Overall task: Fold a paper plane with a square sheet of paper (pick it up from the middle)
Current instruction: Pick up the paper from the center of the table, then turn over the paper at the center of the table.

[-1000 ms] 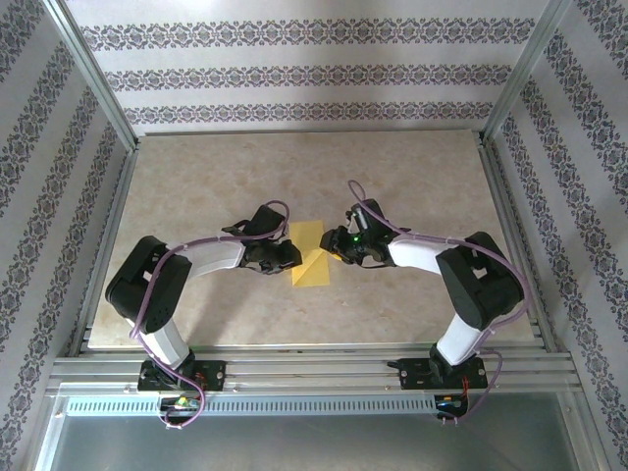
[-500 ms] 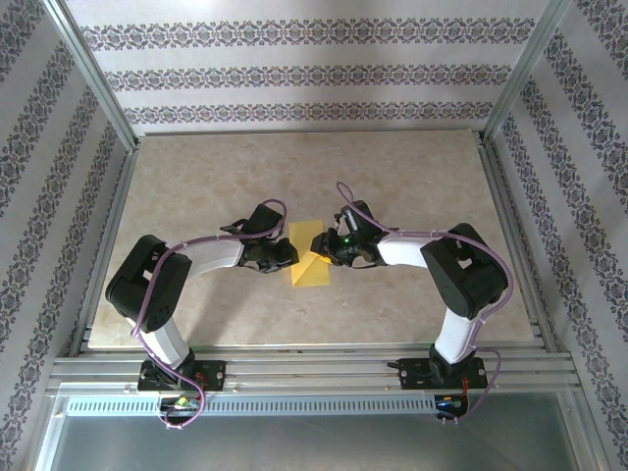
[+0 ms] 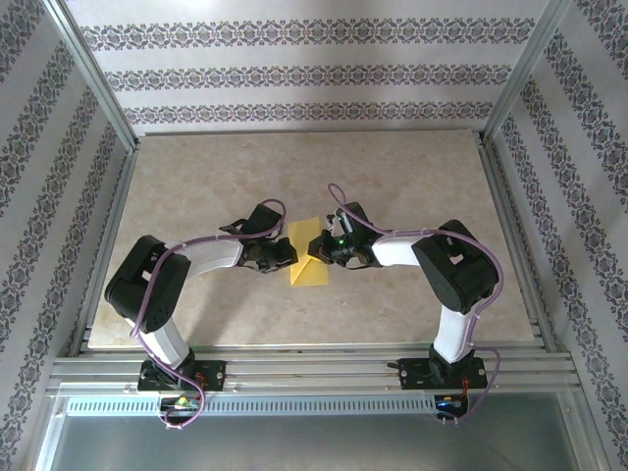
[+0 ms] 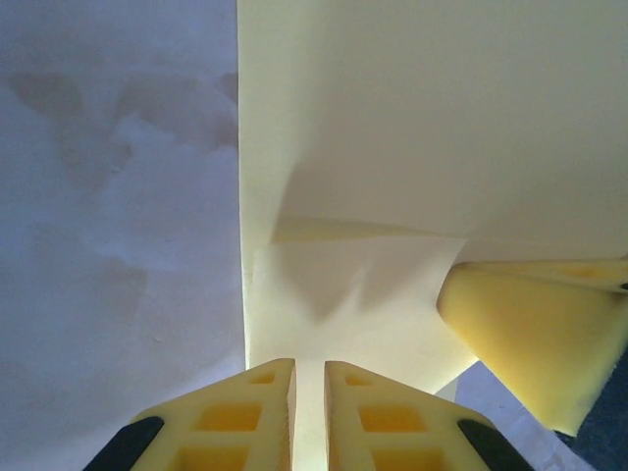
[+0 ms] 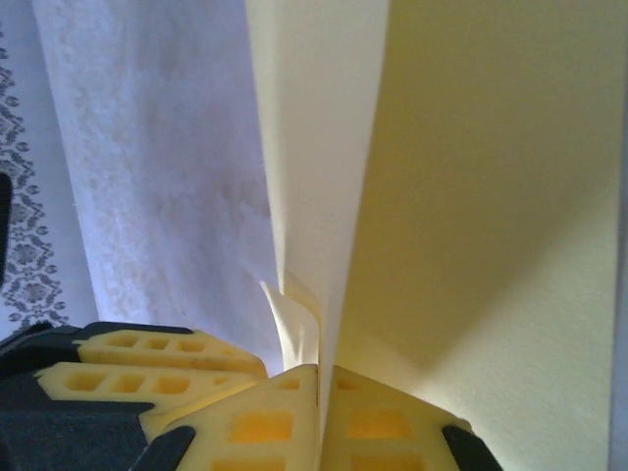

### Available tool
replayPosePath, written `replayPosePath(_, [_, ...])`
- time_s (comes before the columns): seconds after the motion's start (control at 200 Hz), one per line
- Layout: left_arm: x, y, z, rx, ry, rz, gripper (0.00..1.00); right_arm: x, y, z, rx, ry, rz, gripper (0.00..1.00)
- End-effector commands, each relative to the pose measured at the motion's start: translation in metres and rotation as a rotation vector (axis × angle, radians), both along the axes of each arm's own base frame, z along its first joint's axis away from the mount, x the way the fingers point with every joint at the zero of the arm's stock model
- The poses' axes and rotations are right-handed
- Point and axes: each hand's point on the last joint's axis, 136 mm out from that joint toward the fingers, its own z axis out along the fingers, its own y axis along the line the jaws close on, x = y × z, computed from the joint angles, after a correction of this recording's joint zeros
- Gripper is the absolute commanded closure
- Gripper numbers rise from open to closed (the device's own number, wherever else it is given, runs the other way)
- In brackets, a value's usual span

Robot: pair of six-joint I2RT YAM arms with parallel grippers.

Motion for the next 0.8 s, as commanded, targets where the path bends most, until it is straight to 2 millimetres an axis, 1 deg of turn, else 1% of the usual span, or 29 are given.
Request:
replayPosePath(0.0, [0.008, 0.010, 0.030, -0.032, -0.072, 0.034, 0.83, 0.015, 0.002, 0.027, 0.058, -0.128, 0.012, 1.00])
replayPosePath(0.11, [0.010, 0.016, 0.056, -0.117, -0.113, 0.058, 0.76, 0.026, -0.006, 0.058, 0.120, -0.206, 0.003, 1.00])
replayPosePath(0.18, [0.012, 0.018, 0.073, -0.209, -0.139, 0.078, 0.67, 0.030, -0.011, 0.079, 0.163, -0.246, 0.015, 1.00])
replayPosePath(0.215, [0.013, 0.017, 0.085, -0.265, -0.158, 0.078, 0.60, 0.030, -0.012, 0.089, 0.187, -0.260, 0.026, 1.00])
replayPosePath(0.295, [0.014, 0.011, 0.109, -0.376, -0.200, 0.052, 0.34, 0.030, -0.014, 0.112, 0.241, -0.287, 0.057, 1.00])
replayPosePath(0.325, [0.013, 0.006, 0.118, -0.417, -0.222, 0.031, 0.26, 0.029, -0.014, 0.120, 0.262, -0.297, 0.071, 1.00])
replayPosePath(0.38, [0.013, 0.000, 0.134, -0.486, -0.262, 0.008, 0.16, 0.026, -0.012, 0.135, 0.295, -0.314, 0.100, 1.00])
replayPosePath(0.455, [0.015, -0.005, 0.150, -0.548, -0.296, -0.003, 0.06, 0.022, -0.009, 0.151, 0.336, -0.328, 0.133, 1.00])
replayPosePath(0.56, [0.016, -0.010, 0.161, -0.600, -0.303, -0.016, 0.03, 0.019, -0.006, 0.166, 0.380, -0.335, 0.158, 1.00])
replayPosePath(0.645, [0.017, -0.014, 0.165, -0.640, -0.301, -0.022, 0.03, 0.018, -0.004, 0.169, 0.400, -0.326, 0.161, 1.00])
replayPosePath(0.725, [0.018, -0.017, 0.166, -0.675, -0.296, -0.024, 0.05, 0.020, -0.004, 0.173, 0.432, -0.317, 0.156, 1.00])
replayPosePath(0.794, [0.019, -0.019, 0.164, -0.687, -0.281, -0.025, 0.10, 0.021, -0.003, 0.175, 0.451, -0.311, 0.157, 1.00])
